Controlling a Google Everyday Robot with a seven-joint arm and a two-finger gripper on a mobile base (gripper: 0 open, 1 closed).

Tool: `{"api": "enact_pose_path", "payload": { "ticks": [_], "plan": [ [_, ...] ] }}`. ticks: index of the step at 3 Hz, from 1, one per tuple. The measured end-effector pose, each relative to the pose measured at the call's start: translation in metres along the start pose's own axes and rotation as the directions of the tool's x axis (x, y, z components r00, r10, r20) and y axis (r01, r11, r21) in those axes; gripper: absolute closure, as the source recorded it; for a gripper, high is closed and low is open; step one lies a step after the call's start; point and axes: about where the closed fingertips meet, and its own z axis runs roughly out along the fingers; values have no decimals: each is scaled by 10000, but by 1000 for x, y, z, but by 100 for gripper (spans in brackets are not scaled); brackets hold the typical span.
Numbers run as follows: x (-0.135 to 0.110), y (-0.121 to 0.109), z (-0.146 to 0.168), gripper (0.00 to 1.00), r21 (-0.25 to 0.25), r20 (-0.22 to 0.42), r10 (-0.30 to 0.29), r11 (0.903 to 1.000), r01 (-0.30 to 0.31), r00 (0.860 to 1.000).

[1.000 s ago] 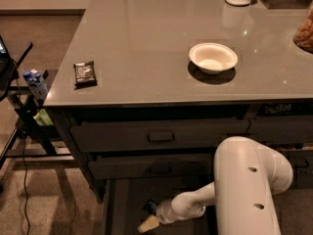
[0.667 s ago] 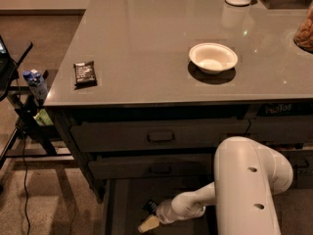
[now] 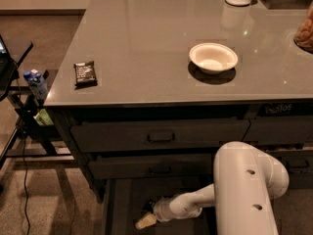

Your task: Pick rxbar blueberry from bottom drawer and place on counter

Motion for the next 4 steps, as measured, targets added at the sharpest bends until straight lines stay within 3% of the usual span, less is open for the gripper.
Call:
{"api": "enact_pose_path", "payload": {
  "ticks": [2, 3, 4],
  "plan": [
    [-7, -7, 15, 0, 111, 352, -146, 9998, 142, 9993],
    [12, -45, 40, 0, 284, 845, -17, 9996, -7, 9964],
    [13, -45, 39, 0, 301, 821, -12, 9995, -13, 9966]
  ]
}}
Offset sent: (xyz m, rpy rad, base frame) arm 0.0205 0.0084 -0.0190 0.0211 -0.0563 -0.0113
